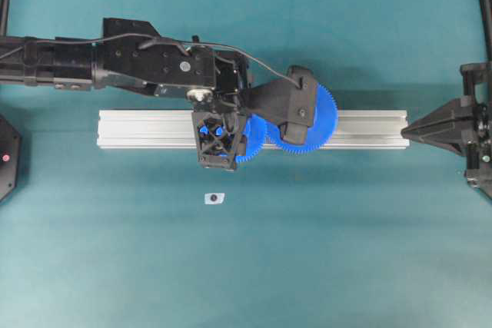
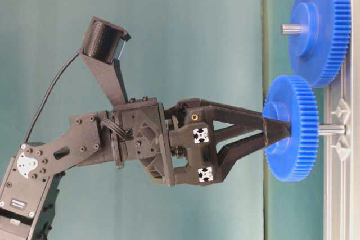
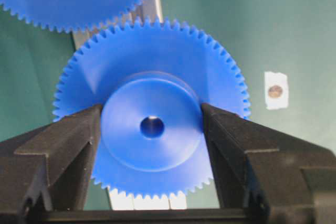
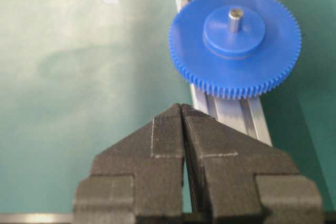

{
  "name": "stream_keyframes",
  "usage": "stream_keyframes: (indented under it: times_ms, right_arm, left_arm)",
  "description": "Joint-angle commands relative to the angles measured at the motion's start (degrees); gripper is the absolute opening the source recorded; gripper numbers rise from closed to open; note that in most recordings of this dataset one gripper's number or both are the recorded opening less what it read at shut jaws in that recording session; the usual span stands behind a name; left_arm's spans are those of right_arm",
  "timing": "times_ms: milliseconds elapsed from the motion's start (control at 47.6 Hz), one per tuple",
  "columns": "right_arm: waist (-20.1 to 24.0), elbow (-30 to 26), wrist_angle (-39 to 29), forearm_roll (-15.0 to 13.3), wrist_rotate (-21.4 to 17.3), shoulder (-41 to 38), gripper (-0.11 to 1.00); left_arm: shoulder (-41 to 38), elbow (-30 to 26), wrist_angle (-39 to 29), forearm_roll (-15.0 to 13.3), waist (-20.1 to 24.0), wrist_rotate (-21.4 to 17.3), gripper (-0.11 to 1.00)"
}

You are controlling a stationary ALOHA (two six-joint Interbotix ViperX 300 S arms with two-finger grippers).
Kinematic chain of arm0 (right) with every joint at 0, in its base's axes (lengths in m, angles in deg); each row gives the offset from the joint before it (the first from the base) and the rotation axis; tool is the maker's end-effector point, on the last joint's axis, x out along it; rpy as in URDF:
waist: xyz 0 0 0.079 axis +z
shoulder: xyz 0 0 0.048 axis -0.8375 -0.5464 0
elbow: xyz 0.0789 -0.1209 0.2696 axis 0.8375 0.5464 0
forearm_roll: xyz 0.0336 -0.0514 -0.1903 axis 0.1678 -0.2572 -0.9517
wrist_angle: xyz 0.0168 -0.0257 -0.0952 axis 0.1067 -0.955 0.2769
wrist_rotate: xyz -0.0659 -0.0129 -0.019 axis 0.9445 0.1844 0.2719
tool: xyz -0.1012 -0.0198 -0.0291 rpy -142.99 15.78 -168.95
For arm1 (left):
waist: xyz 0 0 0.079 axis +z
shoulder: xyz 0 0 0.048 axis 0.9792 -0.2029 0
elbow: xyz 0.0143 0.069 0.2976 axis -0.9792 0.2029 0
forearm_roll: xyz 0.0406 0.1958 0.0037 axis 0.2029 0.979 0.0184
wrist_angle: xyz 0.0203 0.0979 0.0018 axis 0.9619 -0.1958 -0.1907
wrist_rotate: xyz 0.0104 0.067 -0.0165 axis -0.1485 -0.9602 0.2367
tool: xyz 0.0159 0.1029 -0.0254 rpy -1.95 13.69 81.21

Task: Find the location of the shaft and insert the small gear.
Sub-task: 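Align the gear's bore with the empty steel shaft using the left gripper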

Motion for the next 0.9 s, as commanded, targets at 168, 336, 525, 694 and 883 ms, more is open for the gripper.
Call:
stream_keyframes:
  times_ms: [168,336,525,694,883]
  right_arm:
    - [-0.1,-0.6,0.4,0.1,-0.7,-0.4,0.03]
    - [-0.2,-0.5,0.4,0.1,-0.7,-0.2,0.03]
    - [-0.2,-0.5,0.4,0.1,-0.7,-0.2,0.03]
    - [-0.2,-0.3,0.4,0.1,-0.7,-0.2,0.03]
    - [-0.1,-0.3,0.4,0.1,-0.7,-0.2,0.03]
  left_arm:
    - [1.5,0.3,0.2,0.3,2.9,-0.3,0.65]
    - [1.5,0.6,0.3,0.3,3.4,-0.4,0.65]
    - [1.3,0.9,0.3,0.3,3.5,-0.3,0.65]
    - [1.4,0.8,1.8,0.3,2.6,-0.2,0.65]
    - [1.2,0.4,2.4,0.3,2.3,0.0,0.65]
